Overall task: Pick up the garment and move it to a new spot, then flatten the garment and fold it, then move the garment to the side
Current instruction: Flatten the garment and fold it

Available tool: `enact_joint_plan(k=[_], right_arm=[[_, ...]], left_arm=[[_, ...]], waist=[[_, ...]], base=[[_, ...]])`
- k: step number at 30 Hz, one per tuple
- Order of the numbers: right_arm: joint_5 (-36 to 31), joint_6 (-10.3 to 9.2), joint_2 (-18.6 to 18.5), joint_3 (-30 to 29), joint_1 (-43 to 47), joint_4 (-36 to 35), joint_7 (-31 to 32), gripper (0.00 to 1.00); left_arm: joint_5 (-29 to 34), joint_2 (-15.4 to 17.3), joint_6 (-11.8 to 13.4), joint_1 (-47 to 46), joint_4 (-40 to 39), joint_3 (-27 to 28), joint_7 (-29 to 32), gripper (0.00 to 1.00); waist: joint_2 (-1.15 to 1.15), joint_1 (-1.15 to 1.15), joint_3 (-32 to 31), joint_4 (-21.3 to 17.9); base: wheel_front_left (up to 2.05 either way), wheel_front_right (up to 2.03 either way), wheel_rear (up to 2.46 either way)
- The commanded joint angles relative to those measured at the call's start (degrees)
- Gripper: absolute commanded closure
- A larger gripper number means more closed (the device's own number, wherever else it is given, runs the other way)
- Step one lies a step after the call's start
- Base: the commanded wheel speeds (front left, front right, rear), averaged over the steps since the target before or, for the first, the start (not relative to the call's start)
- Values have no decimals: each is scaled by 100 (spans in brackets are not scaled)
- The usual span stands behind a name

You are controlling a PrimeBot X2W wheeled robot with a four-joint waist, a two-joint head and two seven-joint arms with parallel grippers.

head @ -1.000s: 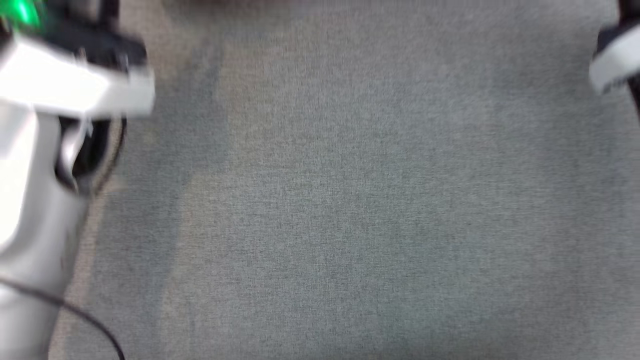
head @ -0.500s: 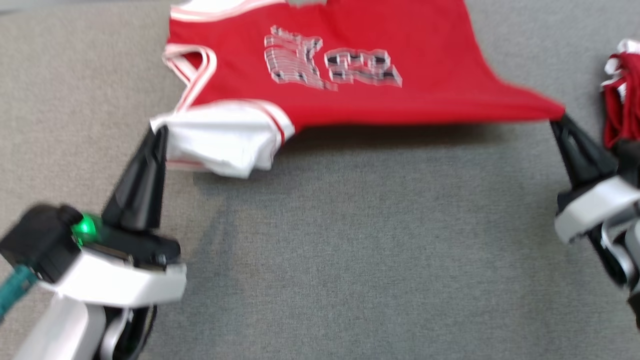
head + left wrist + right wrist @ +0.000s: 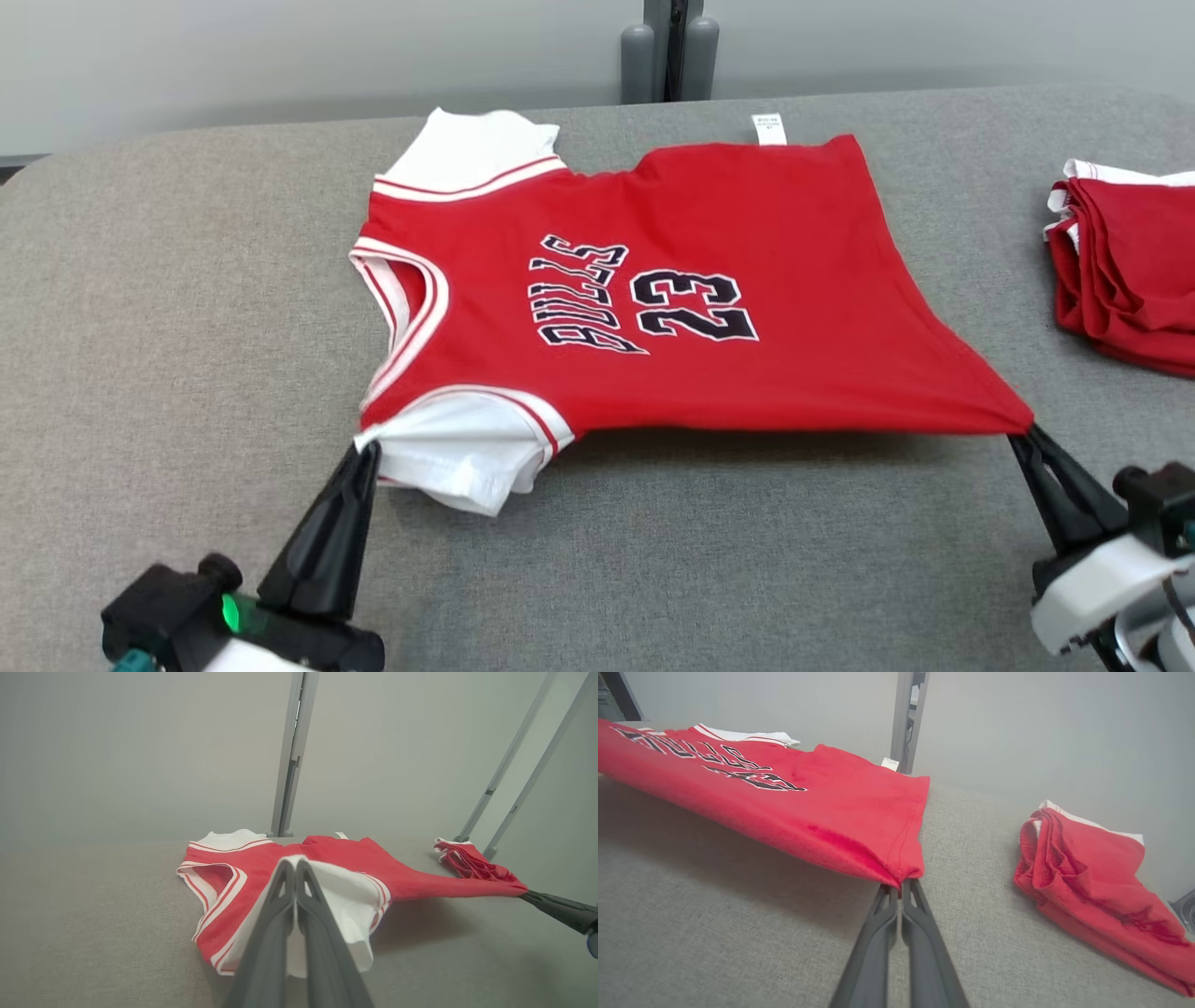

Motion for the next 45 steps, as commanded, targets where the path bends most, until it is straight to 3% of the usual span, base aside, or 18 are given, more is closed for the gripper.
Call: enact_joint_plan(k=[1, 9, 17, 18, 19, 29, 36, 41, 42, 43, 45], right_arm=[[-37, 0, -21, -75, 185, -77, 1, 100], [-39, 0, -140, -160, 878, -481, 0, 100], [73, 0, -76, 246, 193, 72, 266, 100], [118, 0, 30, 371, -109, 327, 294, 100], [517, 0, 518, 998, -1563, 1806, 117, 100], [667, 0, 876, 1362, -2732, 2890, -17, 100], [427, 0, 1021, 1449, -3265, 3171, -14, 100], [385, 0, 1099, 1551, -3435, 3347, -13, 100], [391, 0, 1110, 1564, -3458, 3374, -12, 98], [403, 0, 1118, 1583, -3457, 3404, -12, 79], [444, 0, 1120, 1612, -3421, 3439, -11, 66]], left_arm=[[-6, 29, 70, 146, -90, 5, 32, 100], [-111, 139, 219, 697, -566, -161, 306, 100], [55, 63, 98, -215, -143, -331, 711, 100], [95, -7, -1, -536, 136, -393, 750, 100], [371, -344, -442, -2089, 2052, -511, 453, 100], [755, -554, -756, -3512, 3758, -682, 205, 100], [846, -769, -920, -4198, 4944, -843, 309, 100], [869, -936, -885, -4527, 5670, -922, 444, 100], [871, -968, -868, -4564, 5789, -938, 468, 100], [870, -996, -894, -4587, 5880, -958, 478, 100], [820, -1043, -953, -4627, 6070, -977, 521, 100]], waist=[[0, 0, -34, 0], [0, 0, -136, -30], [0, 0, -172, -78], [0, 0, -154, -95], [0, 0, 89, -175], [0, 0, 568, -212], [0, 0, 858, -255], [0, 0, 920, -274], [0, 0, 919, -276], [0, 0, 913, -274], [0, 0, 887, -267]], base=[[0, 0, 0], [0, 0, 0], [0, 0, 0], [0, 0, 0], [0, 0, 0], [0, 0, 0], [0, 0, 0], [0, 0, 0], [0, 0, 0], [0, 0, 0], [0, 0, 0]])
